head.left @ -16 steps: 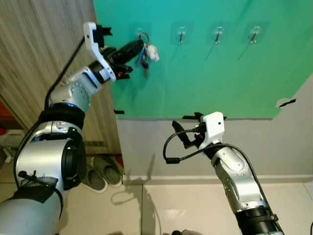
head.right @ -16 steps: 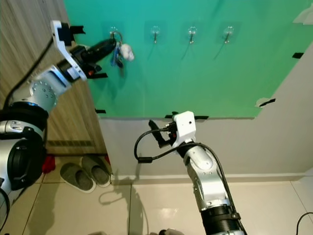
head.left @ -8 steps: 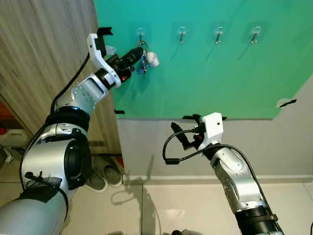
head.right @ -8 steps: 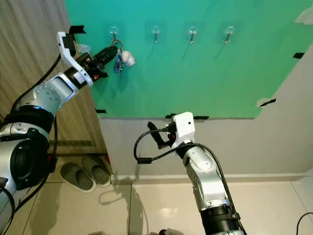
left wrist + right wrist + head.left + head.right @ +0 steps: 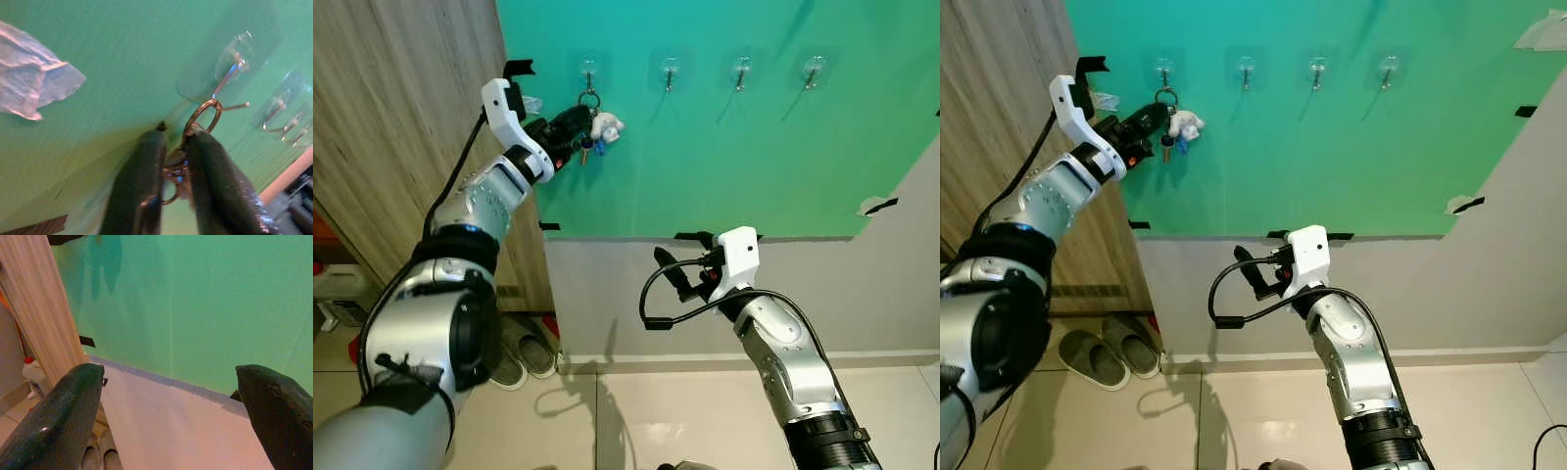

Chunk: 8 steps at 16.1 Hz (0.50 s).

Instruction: Hang keys on a hook

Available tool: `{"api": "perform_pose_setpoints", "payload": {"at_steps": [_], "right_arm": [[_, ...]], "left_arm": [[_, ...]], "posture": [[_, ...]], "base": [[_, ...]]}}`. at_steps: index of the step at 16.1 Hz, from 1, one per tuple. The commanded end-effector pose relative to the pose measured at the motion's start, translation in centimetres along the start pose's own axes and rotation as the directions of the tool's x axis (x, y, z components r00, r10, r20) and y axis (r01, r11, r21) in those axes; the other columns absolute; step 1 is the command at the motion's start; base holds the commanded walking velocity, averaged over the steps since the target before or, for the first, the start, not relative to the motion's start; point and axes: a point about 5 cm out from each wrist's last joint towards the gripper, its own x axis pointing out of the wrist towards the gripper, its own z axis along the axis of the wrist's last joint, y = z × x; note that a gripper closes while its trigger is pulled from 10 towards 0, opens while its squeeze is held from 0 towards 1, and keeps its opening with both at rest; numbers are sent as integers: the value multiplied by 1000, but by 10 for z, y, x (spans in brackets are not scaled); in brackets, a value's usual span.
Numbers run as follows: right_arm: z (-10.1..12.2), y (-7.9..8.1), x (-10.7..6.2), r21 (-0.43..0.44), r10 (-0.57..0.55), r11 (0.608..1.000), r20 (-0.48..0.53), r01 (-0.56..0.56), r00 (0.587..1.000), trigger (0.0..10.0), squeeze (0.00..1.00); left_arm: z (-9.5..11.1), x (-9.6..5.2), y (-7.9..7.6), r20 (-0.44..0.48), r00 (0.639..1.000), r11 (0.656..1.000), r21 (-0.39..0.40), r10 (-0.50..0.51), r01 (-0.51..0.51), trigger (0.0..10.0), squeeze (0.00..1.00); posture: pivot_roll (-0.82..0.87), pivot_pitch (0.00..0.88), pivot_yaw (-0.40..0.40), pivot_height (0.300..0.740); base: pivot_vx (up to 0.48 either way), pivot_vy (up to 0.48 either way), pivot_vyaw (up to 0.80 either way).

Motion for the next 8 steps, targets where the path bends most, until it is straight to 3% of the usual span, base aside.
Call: {"api": "perform_pose_setpoints", "payload": {"at_steps": [1,2,5,6,7,8], "right_arm": [[3,-1,0,8,4,1000,7,-4,1000,10000,0],[2,-2,0,9,3,1000,4,-3,1000,10000,0],[4,-2,0,0,-11,1000,16,11,1000,10000,0],[6,-3,0,-2,-18,1000,30,18,999,10000,0],[11,-3,-1,0,-20,1000,67,20,998,10000,0],[11,-3,-1,0,-20,1000,67,20,998,10000,0]], "left_arm": [[-29,-11,15,-131,986,994,27,107,-105,10000,1000],[-31,-12,16,-136,983,991,74,125,-116,10000,1000],[-28,-12,7,-31,993,987,117,117,-113,10000,1000],[-33,-16,2,-30,992,981,155,119,-113,10000,1000],[-45,-28,-7,-33,991,961,253,126,-114,10000,1000],[-45,-28,-7,-33,991,961,253,126,-114,10000,1000]], "posture": [[-65,9,-24,740],[-64,8,-24,740],[-57,7,-24,740],[-53,8,-24,740],[-49,9,-28,740],[-49,9,-28,740]], "base": [[0,0,0],[0,0,0],[0,0,0],[0,0,0],[0,0,0],[0,0,0]]}}
